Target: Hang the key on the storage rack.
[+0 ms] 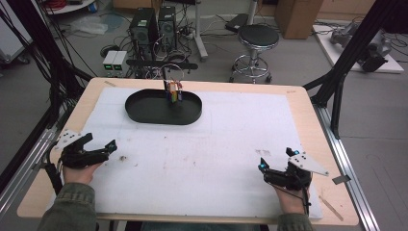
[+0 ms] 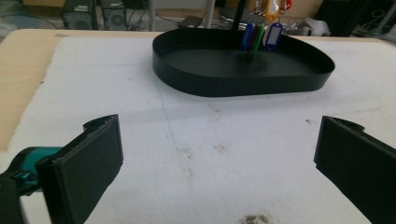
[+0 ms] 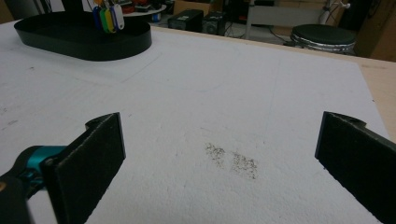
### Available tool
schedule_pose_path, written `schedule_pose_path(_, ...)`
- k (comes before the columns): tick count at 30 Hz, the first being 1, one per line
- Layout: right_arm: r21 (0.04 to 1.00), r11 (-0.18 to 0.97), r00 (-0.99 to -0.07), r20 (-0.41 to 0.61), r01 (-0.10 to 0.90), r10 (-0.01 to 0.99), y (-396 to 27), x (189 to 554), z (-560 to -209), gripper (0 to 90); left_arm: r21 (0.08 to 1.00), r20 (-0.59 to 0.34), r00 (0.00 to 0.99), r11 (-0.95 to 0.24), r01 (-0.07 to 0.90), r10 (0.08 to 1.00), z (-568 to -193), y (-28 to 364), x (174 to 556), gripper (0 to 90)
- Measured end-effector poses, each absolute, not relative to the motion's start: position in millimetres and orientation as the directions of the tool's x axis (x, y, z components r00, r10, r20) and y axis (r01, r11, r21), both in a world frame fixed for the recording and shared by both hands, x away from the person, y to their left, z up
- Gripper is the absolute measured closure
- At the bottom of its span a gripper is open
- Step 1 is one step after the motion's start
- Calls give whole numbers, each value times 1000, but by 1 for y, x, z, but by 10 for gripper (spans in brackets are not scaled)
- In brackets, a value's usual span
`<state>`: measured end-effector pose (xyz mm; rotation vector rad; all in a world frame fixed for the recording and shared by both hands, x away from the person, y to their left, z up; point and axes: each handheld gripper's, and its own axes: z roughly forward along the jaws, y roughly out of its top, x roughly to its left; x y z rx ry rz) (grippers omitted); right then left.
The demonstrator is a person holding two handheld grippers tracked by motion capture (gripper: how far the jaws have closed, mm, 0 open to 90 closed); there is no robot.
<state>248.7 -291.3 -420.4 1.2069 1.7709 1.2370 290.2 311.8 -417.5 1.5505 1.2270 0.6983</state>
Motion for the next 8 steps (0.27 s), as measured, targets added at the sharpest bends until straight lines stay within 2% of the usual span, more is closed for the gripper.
schedule_pose_path(8, 933, 152, -364, -25, 325, 931, -287, 250, -422, 5, 931, -164, 302, 46, 363, 939, -422, 311, 291, 17)
